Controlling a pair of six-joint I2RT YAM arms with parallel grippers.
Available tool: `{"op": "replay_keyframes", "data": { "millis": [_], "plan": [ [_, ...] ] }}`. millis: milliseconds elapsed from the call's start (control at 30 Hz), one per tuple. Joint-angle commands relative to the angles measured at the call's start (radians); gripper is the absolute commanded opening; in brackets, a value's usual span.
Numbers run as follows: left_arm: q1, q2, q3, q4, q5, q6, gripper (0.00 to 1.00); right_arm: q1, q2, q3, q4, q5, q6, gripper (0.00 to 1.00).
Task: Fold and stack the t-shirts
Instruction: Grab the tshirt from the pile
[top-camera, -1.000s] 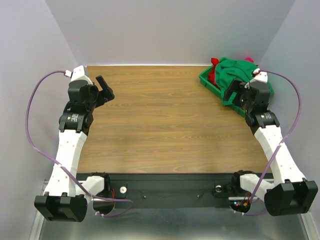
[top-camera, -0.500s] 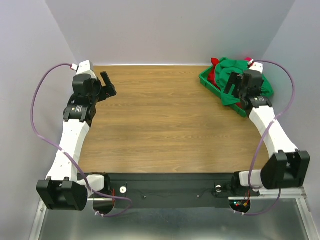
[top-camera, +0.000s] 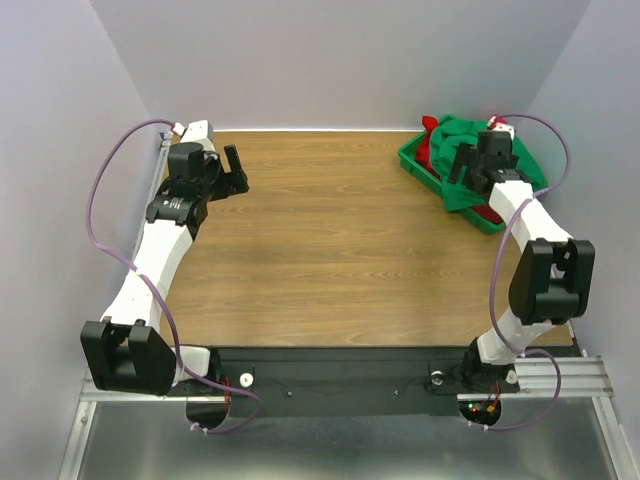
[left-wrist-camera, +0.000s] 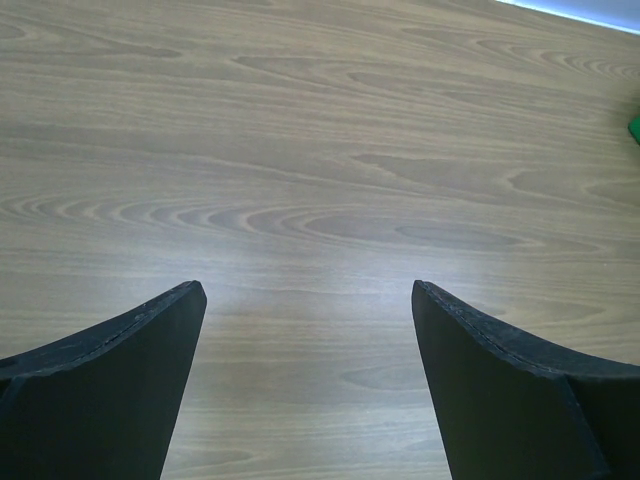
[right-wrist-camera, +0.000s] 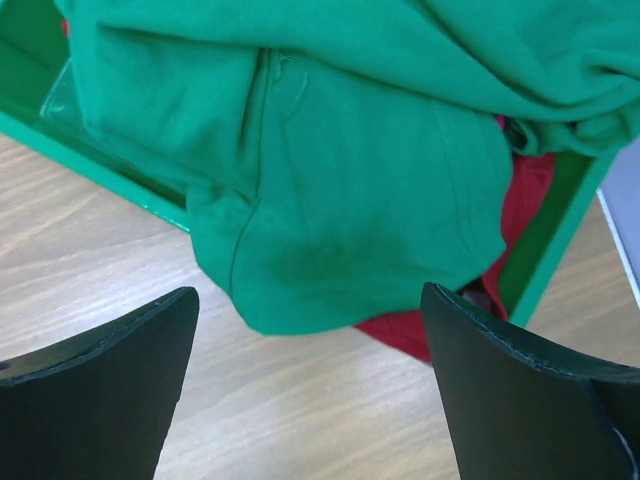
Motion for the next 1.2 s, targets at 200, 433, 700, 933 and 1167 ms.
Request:
{"op": "replay_keyframes", "data": {
  "millis": [200,433,700,933,1167],
  "plan": [
    [-0.006,-0.039,0.019,0.055,0.000,-0.019,0.96,-0.007,0.209,0.152,0.013,-0.007,-0.008,0.95],
    [-0.008,-0.043,0.012,0.034,-0.023,-0.034,0.95,-0.007,0.286,0.186,0.011,0.059,-0.004,0.88],
    [-0.008,-0.066,-0.002,0.034,-0.064,-0.031,0.95,-0.007,0.290,0.177,0.013,0.049,0.008,0.58],
    [-0.008,-0.046,0.004,0.038,-0.068,-0.026,0.95,-0.007,0.275,0.169,0.011,0.021,0.016,0.08],
    [-0.008,-0.034,0.055,0.028,-0.066,-0.025,0.95,-0.007,0.139,0.213,-0.042,0.075,-0.010,0.00]
  ]
}}
